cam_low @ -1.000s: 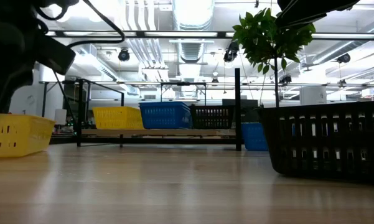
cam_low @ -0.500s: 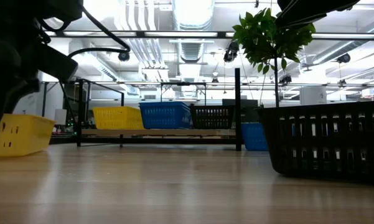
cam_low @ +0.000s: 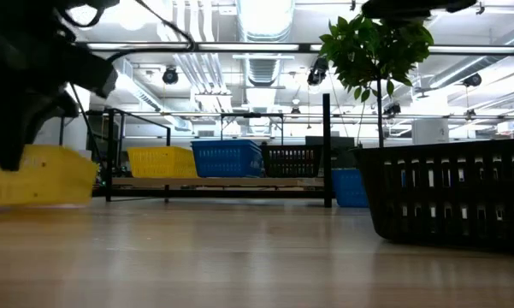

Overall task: Stack baskets on shelf by color
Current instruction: Stack the top yellow basket on top of the other yellow basket on the shelf

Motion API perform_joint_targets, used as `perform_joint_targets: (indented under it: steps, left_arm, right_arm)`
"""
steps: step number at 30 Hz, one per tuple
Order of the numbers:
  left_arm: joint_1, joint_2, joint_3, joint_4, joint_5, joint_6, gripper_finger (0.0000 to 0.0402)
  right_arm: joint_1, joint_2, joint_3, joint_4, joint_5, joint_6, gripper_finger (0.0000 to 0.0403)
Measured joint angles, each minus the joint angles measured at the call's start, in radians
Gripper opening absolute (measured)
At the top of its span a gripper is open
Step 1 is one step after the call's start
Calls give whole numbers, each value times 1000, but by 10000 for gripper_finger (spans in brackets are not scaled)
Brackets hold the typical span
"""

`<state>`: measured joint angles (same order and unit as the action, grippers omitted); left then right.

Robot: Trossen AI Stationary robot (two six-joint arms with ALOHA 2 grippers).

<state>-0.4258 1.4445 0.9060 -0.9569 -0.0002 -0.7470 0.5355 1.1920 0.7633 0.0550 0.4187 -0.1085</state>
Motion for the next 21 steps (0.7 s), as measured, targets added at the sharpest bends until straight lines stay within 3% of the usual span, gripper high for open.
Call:
perform_joint_targets:
  steps: [10,21]
  left_arm:
    - [-31,-1,115,-33,-56,101,0]
    - [-101,-1,227,-62,-94,102,0]
  right_arm:
    - [-126,-30,-23,39,-60,-97,63]
    - [-137,-179,-188,220,-60,-133,63]
